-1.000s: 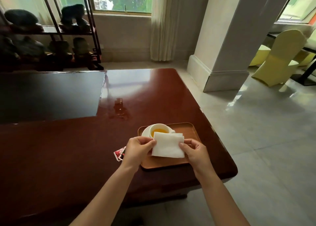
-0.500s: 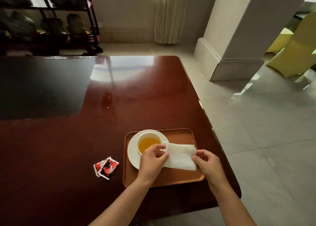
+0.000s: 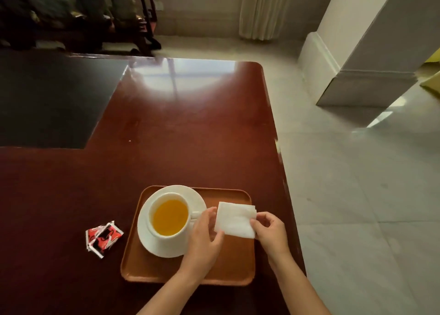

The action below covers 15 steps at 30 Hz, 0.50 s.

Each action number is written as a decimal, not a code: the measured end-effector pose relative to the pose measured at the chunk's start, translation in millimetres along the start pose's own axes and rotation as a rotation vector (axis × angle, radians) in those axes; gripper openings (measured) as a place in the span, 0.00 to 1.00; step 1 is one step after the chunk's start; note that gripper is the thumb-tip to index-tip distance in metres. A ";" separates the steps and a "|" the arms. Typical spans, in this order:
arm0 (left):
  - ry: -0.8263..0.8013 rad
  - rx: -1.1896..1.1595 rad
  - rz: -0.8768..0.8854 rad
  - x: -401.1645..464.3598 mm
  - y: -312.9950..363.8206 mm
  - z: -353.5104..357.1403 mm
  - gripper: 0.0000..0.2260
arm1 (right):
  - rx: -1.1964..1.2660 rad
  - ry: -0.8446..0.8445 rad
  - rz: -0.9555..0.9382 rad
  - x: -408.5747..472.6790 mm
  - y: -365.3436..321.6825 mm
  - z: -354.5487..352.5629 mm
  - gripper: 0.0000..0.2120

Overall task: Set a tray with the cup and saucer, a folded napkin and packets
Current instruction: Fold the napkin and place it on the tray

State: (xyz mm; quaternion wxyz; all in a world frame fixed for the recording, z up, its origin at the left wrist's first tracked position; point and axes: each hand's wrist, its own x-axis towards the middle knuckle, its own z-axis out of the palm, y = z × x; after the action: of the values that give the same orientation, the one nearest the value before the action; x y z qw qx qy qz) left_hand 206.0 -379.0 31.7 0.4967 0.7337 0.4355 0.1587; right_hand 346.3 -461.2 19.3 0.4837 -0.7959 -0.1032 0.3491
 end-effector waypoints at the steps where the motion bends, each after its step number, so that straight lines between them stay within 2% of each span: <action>1: 0.003 0.045 0.009 0.6 -1.5 6.2 0.21 | -0.014 -0.005 -0.005 8.8 1.3 0.6 0.03; 5: -0.006 0.323 0.072 -2.0 -8.5 24.9 0.25 | -0.109 -0.050 -0.071 30.4 5.0 7.6 0.02; 10: -0.157 0.683 0.137 -5.8 -19.1 41.0 0.28 | -0.251 -0.083 -0.195 38.1 9.1 10.4 0.04; 12: -0.218 0.767 0.125 -5.9 -23.7 46.1 0.27 | -0.381 -0.076 -0.312 37.6 8.7 8.7 0.11; 15: -0.247 0.836 0.093 -6.7 -27.9 50.8 0.28 | -0.710 0.030 -0.652 38.5 12.0 3.1 0.21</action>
State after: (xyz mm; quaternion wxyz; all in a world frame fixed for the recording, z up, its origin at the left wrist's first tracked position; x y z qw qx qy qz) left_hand 222.5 -410.8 -14.4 0.1976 0.9040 0.3663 -0.0981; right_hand 370.6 -445.9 -9.3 0.2680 -0.8429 -0.4532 0.1109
